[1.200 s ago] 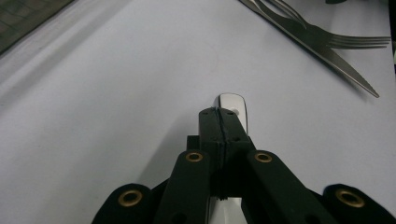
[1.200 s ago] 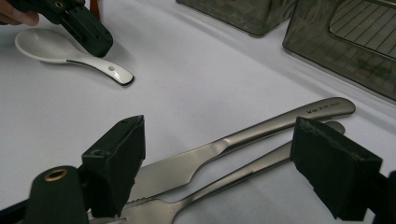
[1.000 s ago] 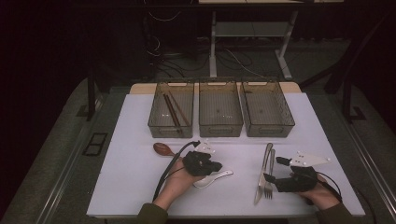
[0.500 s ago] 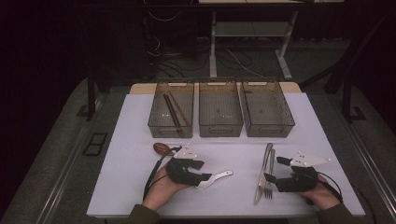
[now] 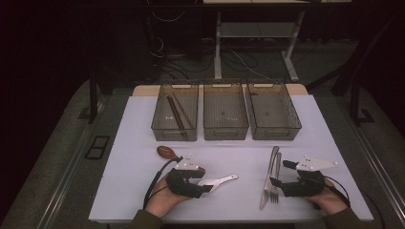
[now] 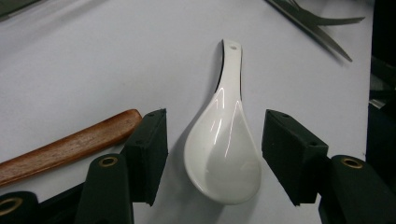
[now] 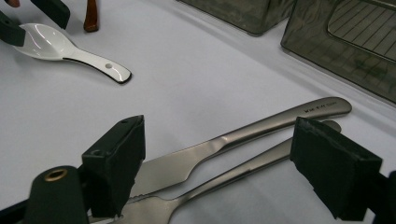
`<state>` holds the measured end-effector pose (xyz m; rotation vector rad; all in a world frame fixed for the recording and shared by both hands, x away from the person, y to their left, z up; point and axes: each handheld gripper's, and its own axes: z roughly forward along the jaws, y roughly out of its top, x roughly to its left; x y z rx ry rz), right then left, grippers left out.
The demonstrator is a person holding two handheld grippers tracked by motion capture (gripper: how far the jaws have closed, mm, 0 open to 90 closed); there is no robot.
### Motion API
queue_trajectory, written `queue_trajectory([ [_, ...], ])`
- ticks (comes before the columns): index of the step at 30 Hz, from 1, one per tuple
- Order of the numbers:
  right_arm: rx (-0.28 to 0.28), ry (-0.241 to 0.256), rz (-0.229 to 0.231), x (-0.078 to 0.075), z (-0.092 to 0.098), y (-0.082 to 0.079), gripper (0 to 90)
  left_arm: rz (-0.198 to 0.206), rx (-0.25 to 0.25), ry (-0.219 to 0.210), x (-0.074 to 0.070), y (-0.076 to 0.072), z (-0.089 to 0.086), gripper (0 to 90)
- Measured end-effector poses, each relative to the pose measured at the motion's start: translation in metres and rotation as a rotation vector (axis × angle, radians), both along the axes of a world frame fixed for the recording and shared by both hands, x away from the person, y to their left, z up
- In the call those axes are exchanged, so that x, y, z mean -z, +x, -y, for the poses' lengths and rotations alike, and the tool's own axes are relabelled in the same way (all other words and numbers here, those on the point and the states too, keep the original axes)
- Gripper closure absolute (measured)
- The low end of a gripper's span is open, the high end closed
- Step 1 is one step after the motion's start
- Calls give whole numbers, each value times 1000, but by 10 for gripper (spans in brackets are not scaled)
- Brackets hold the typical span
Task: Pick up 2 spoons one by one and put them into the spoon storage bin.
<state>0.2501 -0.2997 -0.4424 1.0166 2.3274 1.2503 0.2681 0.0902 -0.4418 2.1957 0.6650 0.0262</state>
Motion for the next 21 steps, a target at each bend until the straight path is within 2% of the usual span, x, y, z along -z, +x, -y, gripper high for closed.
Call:
queue_trajectory([
  [7, -3, -3, -1, 0, 0, 0, 180, 6, 21, 21, 3, 0, 2, 413],
  [9, -3, -5, -1, 0, 0, 0, 180, -6, 18, 22, 4, -1, 3, 417],
  [16, -3, -8, 1, 0, 0, 0, 180, 9, 42, 57, 5, -2, 6, 440],
  [21, -3, -10, 2, 0, 0, 0, 180, -8, 53, 41, 5, -1, 5, 450],
])
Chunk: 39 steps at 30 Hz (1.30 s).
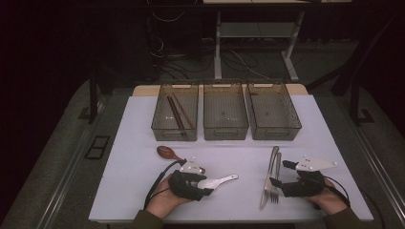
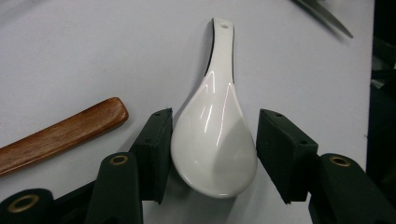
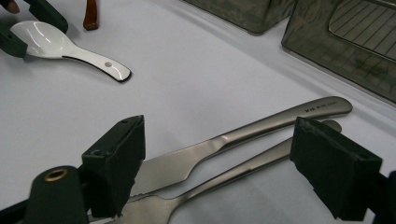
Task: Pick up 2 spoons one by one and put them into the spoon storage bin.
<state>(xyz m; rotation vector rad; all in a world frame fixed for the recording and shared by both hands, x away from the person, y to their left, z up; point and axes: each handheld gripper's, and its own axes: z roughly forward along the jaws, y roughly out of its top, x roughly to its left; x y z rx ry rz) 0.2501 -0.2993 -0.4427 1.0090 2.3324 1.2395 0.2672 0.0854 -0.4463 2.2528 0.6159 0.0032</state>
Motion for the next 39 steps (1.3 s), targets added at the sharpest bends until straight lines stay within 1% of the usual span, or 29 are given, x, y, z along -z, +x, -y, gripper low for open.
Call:
queue_trajectory([
  [3, 0, -1, 0, 0, 0, 0, 180, -8, -11, -34, -1, 0, -1, 432],
  [5, 0, -2, 1, 0, 0, 0, 180, -3, -13, -32, -2, 1, -2, 431],
  [9, -1, -3, -1, 0, 0, 0, 180, -8, -25, -37, -1, 2, -2, 446],
  [10, -1, -3, 0, 0, -1, 0, 180, -8, -26, -33, -1, 2, -2, 452],
  [13, -2, -3, 0, 0, -1, 0, 180, -18, -33, -38, -1, 3, -2, 468],
  [16, -2, -4, 0, 0, -1, 0, 180, -13, -29, -10, 0, 3, -3, 495],
  [21, -2, -6, -1, 0, -1, 0, 180, 5, -27, 13, 0, 0, -1, 547],
  [22, -1, -6, -1, 0, -1, 0, 180, 19, -16, 25, 0, 0, -1, 559],
  [24, -2, -7, 0, 0, -1, 0, 180, 23, -4, 39, -1, 0, 0, 589],
  [25, -2, -9, 0, 1, -1, 0, 180, 8, -2, 34, -1, -1, 0, 613],
  [26, -3, -9, 1, 1, -1, 0, 180, 7, 16, 32, -1, -1, 1, 641],
  [28, -4, -10, 1, 1, -1, 0, 180, -6, 28, 30, -1, -3, 3, 686],
  [32, -3, -12, 1, 1, -1, 0, 180, -8, 31, 42, -2, -2, 4, 723],
  [35, -3, -12, -1, 1, -2, 0, 180, -11, 26, 42, -4, -2, 4, 753],
  [38, -3, -12, -1, 1, -2, 0, 180, 2, 34, 54, -6, -3, 7, 780],
  [39, -4, -13, 0, 1, -1, 0, 180, -2, 27, 48, -6, -3, 8, 789],
])
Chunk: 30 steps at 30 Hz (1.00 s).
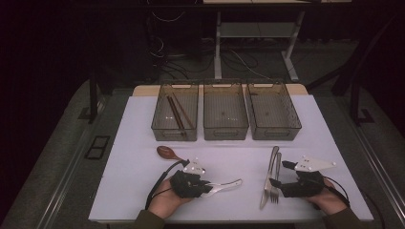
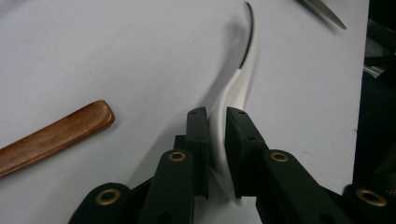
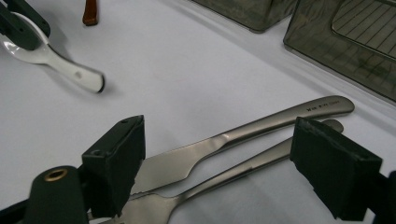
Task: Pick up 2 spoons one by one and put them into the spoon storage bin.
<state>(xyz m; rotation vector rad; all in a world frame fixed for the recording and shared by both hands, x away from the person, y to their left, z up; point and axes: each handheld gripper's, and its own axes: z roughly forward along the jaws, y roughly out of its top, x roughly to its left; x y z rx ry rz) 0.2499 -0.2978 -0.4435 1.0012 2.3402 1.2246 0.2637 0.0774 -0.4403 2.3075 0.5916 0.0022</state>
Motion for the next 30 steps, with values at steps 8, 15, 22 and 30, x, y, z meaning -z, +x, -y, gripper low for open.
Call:
queue_trajectory([
  [8, -2, 0, 1, 0, 0, 0, 180, 6, 3, 3, -2, -1, 1, 804],
  [15, -3, -3, -2, 0, 0, 0, 180, 30, 4, 7, -5, -3, 1, 804],
  [22, -4, 2, 4, -1, 1, 0, 180, 55, -7, -20, -11, -2, -2, 804],
  [30, -11, 1, 4, -1, 0, 0, 180, 79, 2, -48, -14, 2, -2, 804],
])
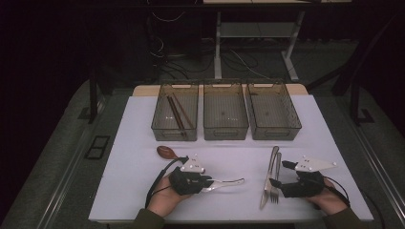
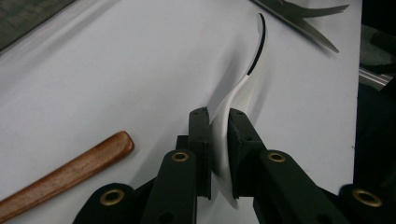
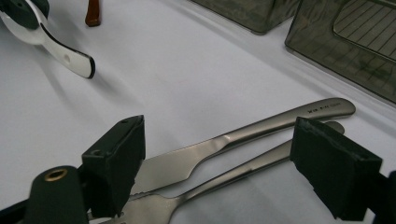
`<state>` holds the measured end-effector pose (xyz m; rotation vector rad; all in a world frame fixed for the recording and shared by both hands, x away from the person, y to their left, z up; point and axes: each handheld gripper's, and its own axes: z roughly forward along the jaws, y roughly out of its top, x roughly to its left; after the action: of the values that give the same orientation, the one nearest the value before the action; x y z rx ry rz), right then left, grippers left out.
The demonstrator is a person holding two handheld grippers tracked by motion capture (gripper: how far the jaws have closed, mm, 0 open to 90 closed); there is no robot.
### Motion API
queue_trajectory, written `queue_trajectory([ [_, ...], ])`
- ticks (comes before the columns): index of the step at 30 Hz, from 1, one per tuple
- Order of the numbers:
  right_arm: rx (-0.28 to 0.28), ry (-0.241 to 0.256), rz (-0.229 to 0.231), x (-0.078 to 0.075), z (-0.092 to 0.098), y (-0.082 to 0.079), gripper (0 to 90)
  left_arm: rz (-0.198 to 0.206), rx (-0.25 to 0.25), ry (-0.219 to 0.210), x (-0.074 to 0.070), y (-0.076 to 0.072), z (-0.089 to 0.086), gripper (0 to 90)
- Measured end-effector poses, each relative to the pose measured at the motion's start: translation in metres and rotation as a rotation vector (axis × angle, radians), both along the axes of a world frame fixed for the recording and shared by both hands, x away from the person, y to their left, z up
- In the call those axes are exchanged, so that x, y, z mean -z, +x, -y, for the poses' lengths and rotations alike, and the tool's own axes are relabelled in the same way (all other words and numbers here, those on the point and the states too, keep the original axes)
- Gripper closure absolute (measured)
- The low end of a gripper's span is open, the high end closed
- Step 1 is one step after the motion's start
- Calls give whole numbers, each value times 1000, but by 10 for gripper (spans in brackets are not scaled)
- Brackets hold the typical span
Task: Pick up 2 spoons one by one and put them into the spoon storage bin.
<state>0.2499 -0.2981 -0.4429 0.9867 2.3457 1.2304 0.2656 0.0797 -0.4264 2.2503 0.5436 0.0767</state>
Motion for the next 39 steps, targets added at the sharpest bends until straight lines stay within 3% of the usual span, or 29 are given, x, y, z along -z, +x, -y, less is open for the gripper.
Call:
queue_trajectory([
  [11, 14, 23, -10, -2, -1, 0, 117, 38, 12, -26, -11, 11, 2, 804],
  [22, 17, 24, -10, -1, -1, 0, 117, 66, 5, -46, -20, 26, 1, 803],
  [39, 23, 28, -12, -1, 2, 1, 118, 122, 7, -75, -40, 61, 5, 802],
])
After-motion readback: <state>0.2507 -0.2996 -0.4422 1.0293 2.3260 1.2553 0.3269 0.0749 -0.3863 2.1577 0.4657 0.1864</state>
